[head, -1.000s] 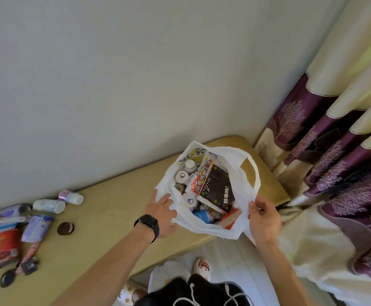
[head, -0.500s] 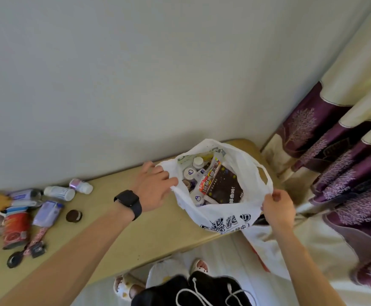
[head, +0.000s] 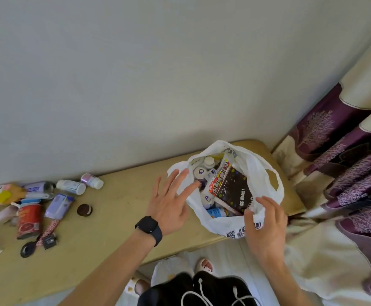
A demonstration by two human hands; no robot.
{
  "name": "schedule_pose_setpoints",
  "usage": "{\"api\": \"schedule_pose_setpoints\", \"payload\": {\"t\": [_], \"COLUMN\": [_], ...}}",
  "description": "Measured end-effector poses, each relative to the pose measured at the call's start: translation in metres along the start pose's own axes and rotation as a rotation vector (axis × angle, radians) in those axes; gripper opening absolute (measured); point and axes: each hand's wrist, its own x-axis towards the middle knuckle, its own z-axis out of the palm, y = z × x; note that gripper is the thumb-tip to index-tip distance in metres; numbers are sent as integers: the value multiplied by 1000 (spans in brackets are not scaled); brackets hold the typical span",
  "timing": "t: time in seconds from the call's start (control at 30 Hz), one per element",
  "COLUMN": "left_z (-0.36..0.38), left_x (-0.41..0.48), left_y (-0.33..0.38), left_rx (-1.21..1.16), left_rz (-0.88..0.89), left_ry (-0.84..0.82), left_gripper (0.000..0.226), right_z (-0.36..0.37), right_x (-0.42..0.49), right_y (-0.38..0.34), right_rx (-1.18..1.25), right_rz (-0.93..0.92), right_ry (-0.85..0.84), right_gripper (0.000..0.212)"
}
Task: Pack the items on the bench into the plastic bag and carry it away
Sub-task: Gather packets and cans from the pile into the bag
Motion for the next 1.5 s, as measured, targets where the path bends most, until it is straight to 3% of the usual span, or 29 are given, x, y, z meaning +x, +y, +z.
{"api": "schedule_pose_setpoints", "payload": {"t": [0.17,0.3,0.47,0.67,0.93,1.1,1.3,1.5], "left_z": [20,47,63,66,69,66,69,87], "left_x": [-59,-128,-204,-267,-327,-331,-302,-274], "left_y": [-10,-40,-91,-155,-237,-286,-352,-376], "left_rx": [-280,-312,-331,-427,-460,-502,-414,-328], "left_rz": [-385,-660,-973,-1188,-1189,-1212,-1146,-1071], "left_ry": [125,-152,-543,-628,-709,-569,-362,-383], "left_gripper": [66,58,64,66,68,62,65,49], "right_z": [25,72,146,233,365,422,418,364], "right_x": [-39,-72,-106,-122,-135,-144,-161,-172], "right_y": [-38,-63,-100,-179,-282,-306,-269,-222], "right_rx": [57,70,-136,-415,-655,-755,-672,-664], "right_rz": [-339,-501,-663,-857,-880,-732,-559,-384], "right_ry": [-301,-599,-974,-1359,-1393,-1376,-1291,-1257], "right_gripper": [27,26,39,52,63,62,43,36]}}
